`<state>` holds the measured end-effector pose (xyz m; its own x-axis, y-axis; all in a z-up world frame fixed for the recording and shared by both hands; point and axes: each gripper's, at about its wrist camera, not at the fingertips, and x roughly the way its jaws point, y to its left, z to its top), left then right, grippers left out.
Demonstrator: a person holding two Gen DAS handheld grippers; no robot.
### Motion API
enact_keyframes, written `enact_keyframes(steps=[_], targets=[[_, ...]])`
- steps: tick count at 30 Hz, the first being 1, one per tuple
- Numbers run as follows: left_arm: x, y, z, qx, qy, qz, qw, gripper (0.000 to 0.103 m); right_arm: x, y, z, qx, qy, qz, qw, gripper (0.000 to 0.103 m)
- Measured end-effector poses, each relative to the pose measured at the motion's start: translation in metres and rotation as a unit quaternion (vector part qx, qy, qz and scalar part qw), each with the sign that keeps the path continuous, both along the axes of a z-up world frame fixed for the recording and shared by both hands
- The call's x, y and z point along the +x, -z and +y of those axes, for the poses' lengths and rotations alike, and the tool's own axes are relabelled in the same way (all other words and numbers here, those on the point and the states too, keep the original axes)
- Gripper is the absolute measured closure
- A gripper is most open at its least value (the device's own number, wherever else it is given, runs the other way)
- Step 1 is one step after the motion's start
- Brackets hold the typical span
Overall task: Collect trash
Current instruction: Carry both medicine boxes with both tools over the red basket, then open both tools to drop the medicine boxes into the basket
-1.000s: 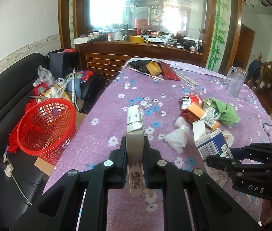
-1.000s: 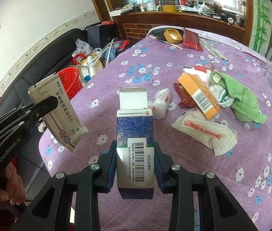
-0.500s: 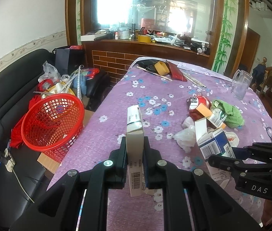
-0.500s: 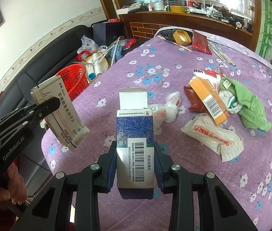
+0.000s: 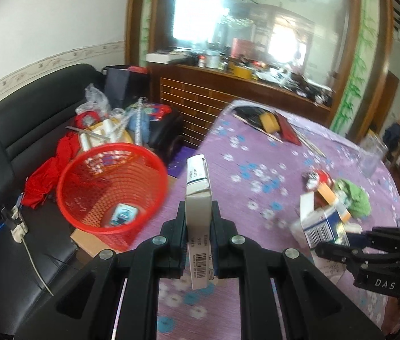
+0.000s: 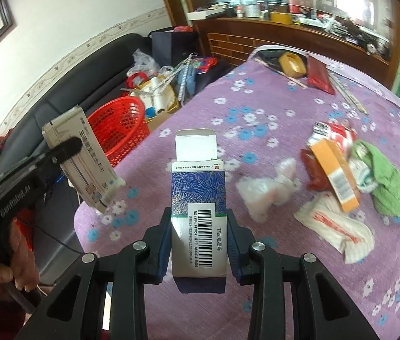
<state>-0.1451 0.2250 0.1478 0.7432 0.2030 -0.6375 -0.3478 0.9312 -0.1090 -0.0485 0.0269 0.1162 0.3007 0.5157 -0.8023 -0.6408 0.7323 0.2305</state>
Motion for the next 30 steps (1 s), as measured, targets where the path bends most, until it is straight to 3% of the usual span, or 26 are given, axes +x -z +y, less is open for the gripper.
enact_keyframes(steps=[8, 18, 30], targets=[[-0.002, -0.007, 0.069, -0.016, -0.046, -0.005, 0.9988, 0.090, 0.016, -0.016, 0.062, 0.019, -0.037, 0.014, 0.999, 0.065], [0.019, 0.011, 0.143, -0.055, -0.061, 0.016, 0.9965, 0.090, 0.047, -0.028, 0.171, 0.046, -0.074, 0.042, 0.995, 0.065], [0.040, 0.026, 0.180, -0.052, -0.069, 0.032, 0.9957, 0.090, 0.078, -0.012, 0.263, 0.041, -0.074, 0.058, 0.995, 0.064]])
